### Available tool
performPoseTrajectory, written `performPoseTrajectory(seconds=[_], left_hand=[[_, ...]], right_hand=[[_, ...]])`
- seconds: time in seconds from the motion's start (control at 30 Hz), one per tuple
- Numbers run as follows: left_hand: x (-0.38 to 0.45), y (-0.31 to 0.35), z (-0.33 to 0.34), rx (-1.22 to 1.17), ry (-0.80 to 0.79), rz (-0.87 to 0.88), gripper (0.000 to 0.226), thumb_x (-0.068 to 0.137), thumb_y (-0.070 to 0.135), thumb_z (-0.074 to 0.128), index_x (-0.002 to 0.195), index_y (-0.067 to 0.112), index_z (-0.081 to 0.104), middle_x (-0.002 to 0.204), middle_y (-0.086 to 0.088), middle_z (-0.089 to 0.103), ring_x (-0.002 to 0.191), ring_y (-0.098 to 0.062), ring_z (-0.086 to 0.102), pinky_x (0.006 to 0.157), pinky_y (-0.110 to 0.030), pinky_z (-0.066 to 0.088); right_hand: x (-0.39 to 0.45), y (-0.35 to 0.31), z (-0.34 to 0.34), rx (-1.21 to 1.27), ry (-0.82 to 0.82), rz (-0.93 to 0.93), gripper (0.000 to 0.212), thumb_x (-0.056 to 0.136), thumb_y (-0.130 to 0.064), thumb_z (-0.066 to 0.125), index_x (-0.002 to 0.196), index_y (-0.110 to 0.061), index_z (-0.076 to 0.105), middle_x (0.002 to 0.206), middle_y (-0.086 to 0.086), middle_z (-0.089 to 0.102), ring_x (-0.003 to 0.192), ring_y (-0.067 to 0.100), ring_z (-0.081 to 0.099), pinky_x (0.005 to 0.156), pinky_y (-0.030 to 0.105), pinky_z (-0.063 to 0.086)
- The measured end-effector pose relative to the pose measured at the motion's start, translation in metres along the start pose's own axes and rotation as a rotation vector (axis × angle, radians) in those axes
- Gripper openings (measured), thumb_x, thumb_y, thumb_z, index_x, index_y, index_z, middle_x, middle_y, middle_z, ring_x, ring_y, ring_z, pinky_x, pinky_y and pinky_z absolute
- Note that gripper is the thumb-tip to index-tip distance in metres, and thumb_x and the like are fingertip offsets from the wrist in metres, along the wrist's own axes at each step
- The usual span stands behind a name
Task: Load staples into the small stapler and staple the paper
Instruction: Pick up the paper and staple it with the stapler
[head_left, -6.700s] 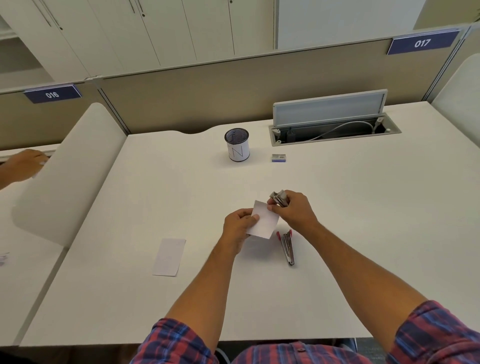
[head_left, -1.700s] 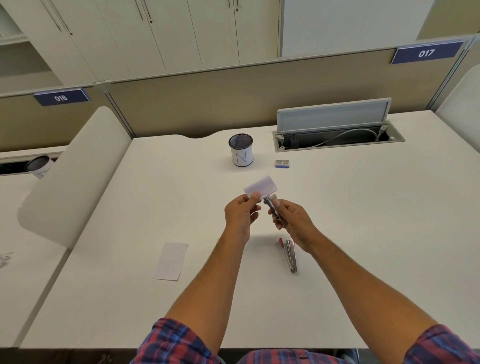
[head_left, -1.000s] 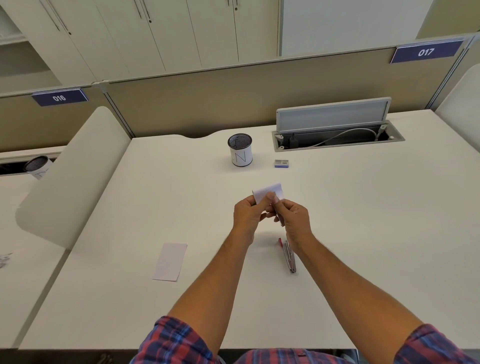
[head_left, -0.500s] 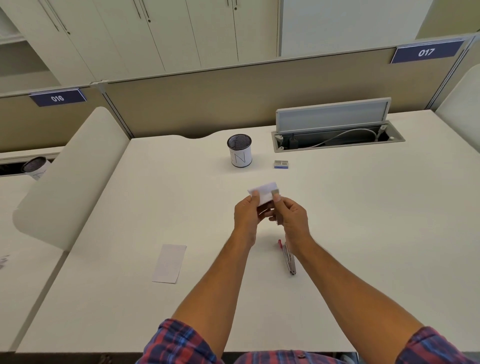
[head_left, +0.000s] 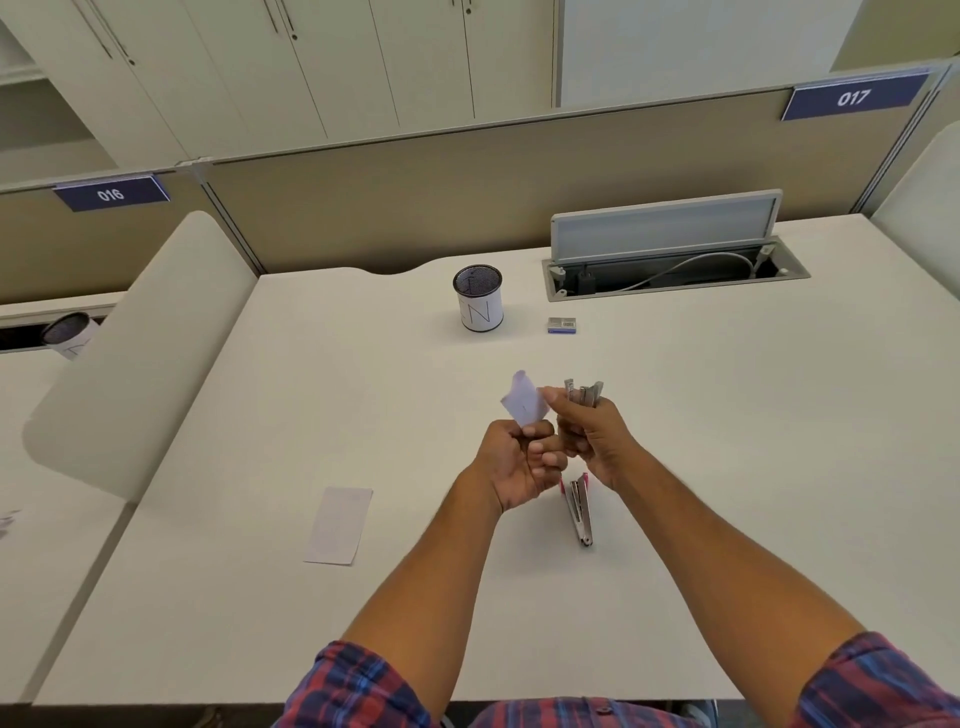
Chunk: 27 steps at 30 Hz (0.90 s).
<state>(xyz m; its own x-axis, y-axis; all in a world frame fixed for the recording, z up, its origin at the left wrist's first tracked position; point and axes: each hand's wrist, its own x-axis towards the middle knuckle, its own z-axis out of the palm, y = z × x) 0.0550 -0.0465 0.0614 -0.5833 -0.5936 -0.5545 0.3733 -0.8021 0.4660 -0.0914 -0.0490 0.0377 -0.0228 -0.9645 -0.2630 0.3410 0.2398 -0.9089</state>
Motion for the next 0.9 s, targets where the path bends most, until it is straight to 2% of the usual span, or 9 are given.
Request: performPoseTrajectory(seconds=[0.13,0.27,0.37,0.43,0.5,0.57,0.67,0.8,0.9], left_hand=[[-0.001,-0.001,-0.002,0.065,-0.033,-0.039,0.031,0.086,0.015,0.033,0.058,0.019,0.045,0.051,0.001,0.04,0.047,-0.016,0.046,0.038,-0.019,0.031],[0.004,0.001,-0.009,0.315,0.191,0.11,0.032,0.099,0.027,0.036,0.083,0.011,0.059,0.071,-0.009,0.058,0.058,-0.022,0.06,0.047,-0.023,0.038],[0.005,0.008,-0.025,0.199,0.318,0.264,0.057,0.103,0.054,0.04,0.1,0.005,0.068,0.079,-0.009,0.066,0.065,-0.024,0.064,0.054,-0.028,0.038],[0.005,0.013,-0.036,0.176,0.352,0.313,0.065,0.097,0.065,0.046,0.096,0.005,0.07,0.077,-0.005,0.07,0.066,-0.022,0.065,0.056,-0.029,0.039],[0.004,0.015,-0.042,0.244,0.39,0.357,0.056,0.092,0.061,0.059,0.092,0.007,0.073,0.078,-0.002,0.073,0.065,-0.019,0.065,0.056,-0.028,0.042],[0.004,0.013,-0.046,0.333,0.419,0.408,0.034,0.087,0.044,0.075,0.09,0.011,0.074,0.081,-0.002,0.074,0.066,-0.018,0.066,0.056,-0.026,0.043],[0.003,0.01,-0.049,0.413,0.415,0.461,0.012,0.086,0.02,0.08,0.089,0.01,0.075,0.083,-0.004,0.075,0.07,-0.018,0.065,0.057,-0.025,0.045],[0.004,0.01,-0.049,0.385,0.484,0.492,0.01,0.084,0.014,0.081,0.089,0.009,0.075,0.082,-0.005,0.075,0.068,-0.016,0.067,0.062,-0.027,0.049],[0.008,0.012,-0.049,0.349,0.528,0.515,0.009,0.084,0.014,0.081,0.088,0.01,0.075,0.081,-0.004,0.075,0.067,-0.014,0.068,0.064,-0.027,0.05]], right_hand=[[0.0,-0.001,-0.001,-0.073,-0.043,-0.001,0.023,0.08,-0.037,0.084,0.074,-0.018,0.071,0.053,-0.002,0.038,0.047,0.014,0.025,0.045,0.024,0.024],[0.003,-0.001,-0.006,-0.049,-0.006,-0.017,0.02,0.083,-0.024,0.083,0.078,-0.012,0.069,0.053,-0.001,0.035,0.046,0.016,0.024,0.048,0.025,0.024],[0.004,0.0,-0.013,-0.052,0.032,0.001,0.019,0.084,-0.018,0.083,0.075,-0.012,0.067,0.051,-0.005,0.033,0.043,0.014,0.022,0.047,0.025,0.023],[0.004,0.001,-0.017,-0.085,0.036,0.013,0.019,0.084,-0.016,0.082,0.074,-0.012,0.067,0.051,-0.005,0.033,0.042,0.013,0.023,0.046,0.024,0.023],[0.004,0.003,-0.02,-0.113,0.026,0.028,0.019,0.084,-0.016,0.083,0.072,-0.014,0.068,0.051,-0.005,0.033,0.042,0.013,0.023,0.045,0.023,0.024],[0.004,0.005,-0.02,-0.133,0.016,0.041,0.02,0.084,-0.016,0.083,0.07,-0.015,0.068,0.051,-0.005,0.034,0.042,0.013,0.024,0.045,0.022,0.025],[0.003,0.007,-0.017,-0.143,0.012,0.049,0.02,0.083,-0.019,0.084,0.076,-0.01,0.067,0.052,-0.003,0.035,0.044,0.014,0.024,0.046,0.024,0.024],[0.004,0.01,-0.015,-0.145,0.014,0.045,0.026,0.082,-0.023,0.086,0.076,-0.007,0.066,0.058,0.005,0.047,0.045,0.015,0.029,0.046,0.024,0.025],[0.006,0.013,-0.014,-0.122,0.007,0.039,0.023,0.083,-0.017,0.084,0.072,-0.007,0.067,0.06,0.008,0.057,0.041,0.014,0.031,0.045,0.023,0.026]])
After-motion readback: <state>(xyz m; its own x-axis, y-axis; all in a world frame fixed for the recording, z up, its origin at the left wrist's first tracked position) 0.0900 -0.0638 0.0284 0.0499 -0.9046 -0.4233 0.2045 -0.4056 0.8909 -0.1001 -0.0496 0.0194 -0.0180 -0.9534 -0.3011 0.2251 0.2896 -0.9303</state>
